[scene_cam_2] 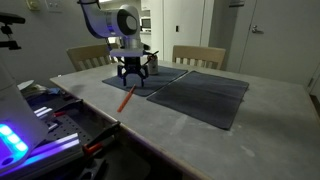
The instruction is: Put the straw in the can
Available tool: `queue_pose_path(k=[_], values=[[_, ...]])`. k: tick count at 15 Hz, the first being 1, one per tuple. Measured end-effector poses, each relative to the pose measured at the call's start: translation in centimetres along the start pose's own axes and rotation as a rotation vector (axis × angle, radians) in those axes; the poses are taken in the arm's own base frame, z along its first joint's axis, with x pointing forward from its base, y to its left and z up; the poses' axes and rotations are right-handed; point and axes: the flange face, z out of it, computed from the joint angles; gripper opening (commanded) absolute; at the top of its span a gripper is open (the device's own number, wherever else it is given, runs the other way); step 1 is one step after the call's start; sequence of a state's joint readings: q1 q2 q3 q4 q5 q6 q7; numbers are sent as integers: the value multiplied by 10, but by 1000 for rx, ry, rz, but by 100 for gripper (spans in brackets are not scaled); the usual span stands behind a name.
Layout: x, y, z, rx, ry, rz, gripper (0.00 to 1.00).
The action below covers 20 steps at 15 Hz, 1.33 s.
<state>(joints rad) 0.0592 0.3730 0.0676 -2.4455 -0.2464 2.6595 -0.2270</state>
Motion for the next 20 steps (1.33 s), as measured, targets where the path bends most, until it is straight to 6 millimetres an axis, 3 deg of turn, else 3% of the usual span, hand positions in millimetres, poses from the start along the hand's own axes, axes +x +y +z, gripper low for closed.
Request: queue_pose_path(k=[10,20], values=[[1,-1,-5,-21,21,32,2],[-1,-2,-5,68,17,162,2]])
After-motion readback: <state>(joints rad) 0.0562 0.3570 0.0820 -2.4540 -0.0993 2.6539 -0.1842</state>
